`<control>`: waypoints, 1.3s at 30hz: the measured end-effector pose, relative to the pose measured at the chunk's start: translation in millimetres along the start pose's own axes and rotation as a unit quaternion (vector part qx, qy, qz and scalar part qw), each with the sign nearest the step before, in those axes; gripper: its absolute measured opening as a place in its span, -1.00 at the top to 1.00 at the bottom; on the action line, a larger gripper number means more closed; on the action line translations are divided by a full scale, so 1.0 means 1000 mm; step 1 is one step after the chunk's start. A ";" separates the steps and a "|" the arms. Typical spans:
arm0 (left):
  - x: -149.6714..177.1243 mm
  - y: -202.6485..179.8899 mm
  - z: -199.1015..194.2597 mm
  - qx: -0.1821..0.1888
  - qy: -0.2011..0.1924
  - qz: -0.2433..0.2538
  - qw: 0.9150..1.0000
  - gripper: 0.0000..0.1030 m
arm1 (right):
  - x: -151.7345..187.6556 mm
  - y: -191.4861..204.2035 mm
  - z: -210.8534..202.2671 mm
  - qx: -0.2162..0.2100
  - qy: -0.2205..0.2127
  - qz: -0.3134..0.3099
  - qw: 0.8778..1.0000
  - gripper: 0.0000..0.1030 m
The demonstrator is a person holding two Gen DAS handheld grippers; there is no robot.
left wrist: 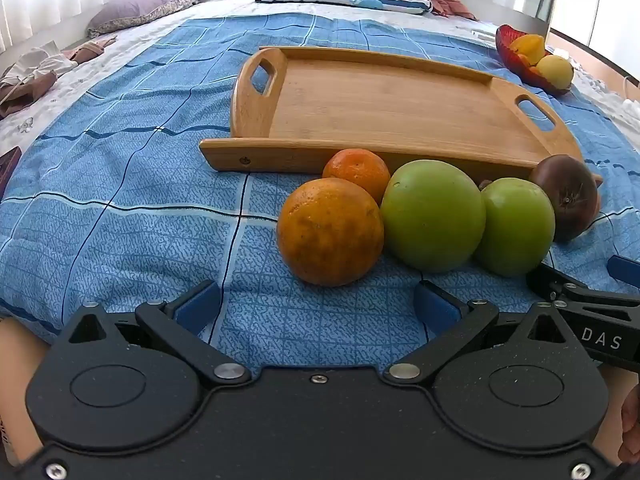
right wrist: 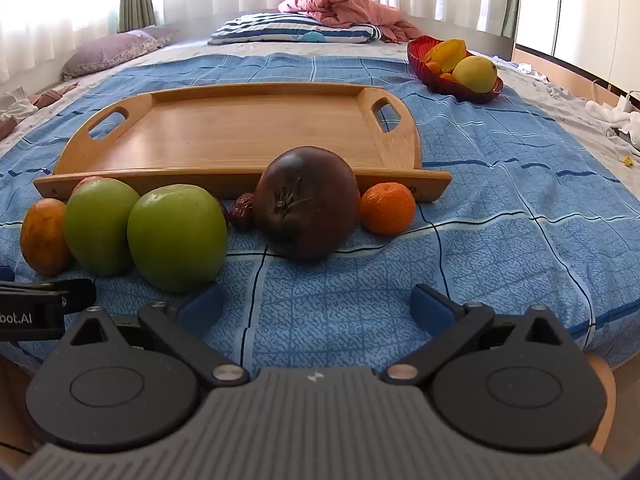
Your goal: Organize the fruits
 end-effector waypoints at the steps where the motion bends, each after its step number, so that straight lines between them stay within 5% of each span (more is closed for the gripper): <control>1: 0.000 0.000 0.000 0.000 0.000 0.000 1.000 -1.00 | 0.000 0.000 0.000 -0.001 -0.001 0.001 1.000 -1.00; 39: 0.002 -0.003 -0.002 -0.008 -0.006 0.001 1.000 -1.00 | 0.000 0.000 0.001 -0.001 -0.001 0.001 1.000 -1.00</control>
Point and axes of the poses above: each gripper's, at about its wrist camera, not at the fingertips, and z roughly the way its jaws point, y to its left, x to its underside, the point moved 3 cm from there along z, roughly the way its jaws point, and after that the axes turned 14 degrees about y, right-handed, at the moved point
